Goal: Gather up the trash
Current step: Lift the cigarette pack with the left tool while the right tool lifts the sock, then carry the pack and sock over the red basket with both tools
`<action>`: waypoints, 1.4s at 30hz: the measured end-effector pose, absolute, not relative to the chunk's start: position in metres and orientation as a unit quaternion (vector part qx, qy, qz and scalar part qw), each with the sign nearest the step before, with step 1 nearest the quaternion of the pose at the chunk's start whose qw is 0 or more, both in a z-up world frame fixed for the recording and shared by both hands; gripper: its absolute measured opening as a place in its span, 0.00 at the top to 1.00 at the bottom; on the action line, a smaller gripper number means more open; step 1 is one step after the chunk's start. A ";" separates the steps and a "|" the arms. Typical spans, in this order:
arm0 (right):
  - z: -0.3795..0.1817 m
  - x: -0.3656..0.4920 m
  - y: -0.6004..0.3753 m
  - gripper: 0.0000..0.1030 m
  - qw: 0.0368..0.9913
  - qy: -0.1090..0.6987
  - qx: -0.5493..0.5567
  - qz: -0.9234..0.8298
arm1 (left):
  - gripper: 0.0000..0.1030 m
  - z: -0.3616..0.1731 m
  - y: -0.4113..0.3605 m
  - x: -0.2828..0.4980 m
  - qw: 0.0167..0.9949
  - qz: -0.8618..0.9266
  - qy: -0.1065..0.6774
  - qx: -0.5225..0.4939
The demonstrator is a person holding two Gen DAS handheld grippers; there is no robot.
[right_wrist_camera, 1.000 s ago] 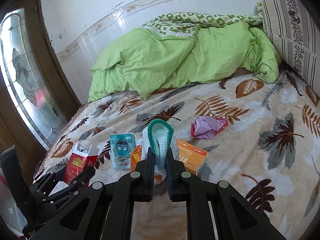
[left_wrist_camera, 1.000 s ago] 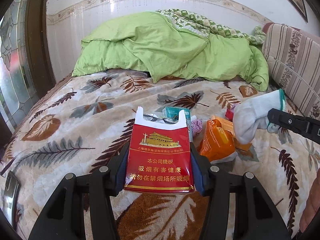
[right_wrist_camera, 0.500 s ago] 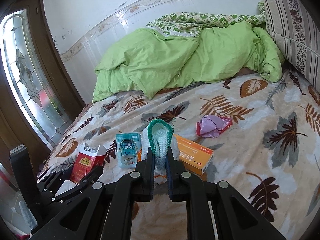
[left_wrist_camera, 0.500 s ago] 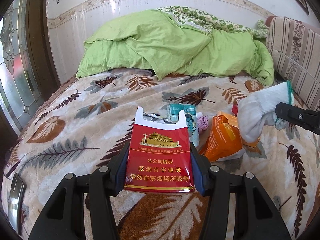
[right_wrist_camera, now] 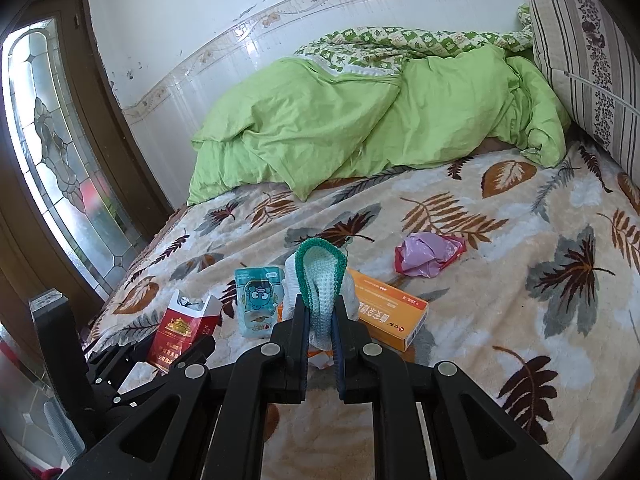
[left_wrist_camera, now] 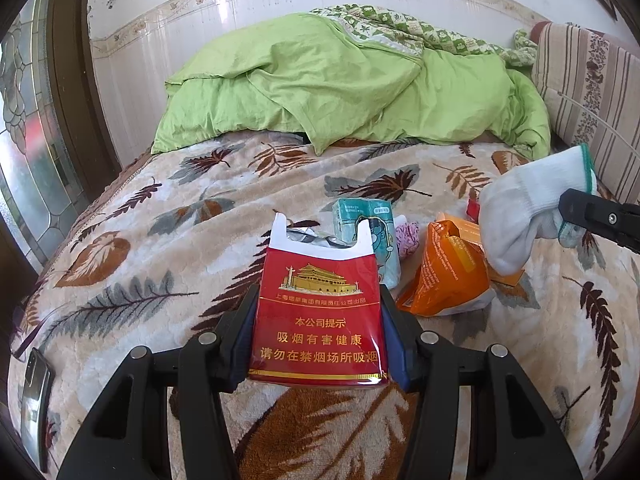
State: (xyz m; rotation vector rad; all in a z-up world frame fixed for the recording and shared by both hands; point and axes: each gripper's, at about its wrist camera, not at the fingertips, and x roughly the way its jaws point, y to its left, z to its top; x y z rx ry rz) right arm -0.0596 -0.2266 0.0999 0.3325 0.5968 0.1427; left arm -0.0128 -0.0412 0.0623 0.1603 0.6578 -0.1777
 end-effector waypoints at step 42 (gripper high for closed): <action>0.103 -0.062 -0.224 0.90 0.941 0.287 0.164 0.076 | 0.48 0.058 -0.039 -0.009 0.936 -0.090 0.333 0.075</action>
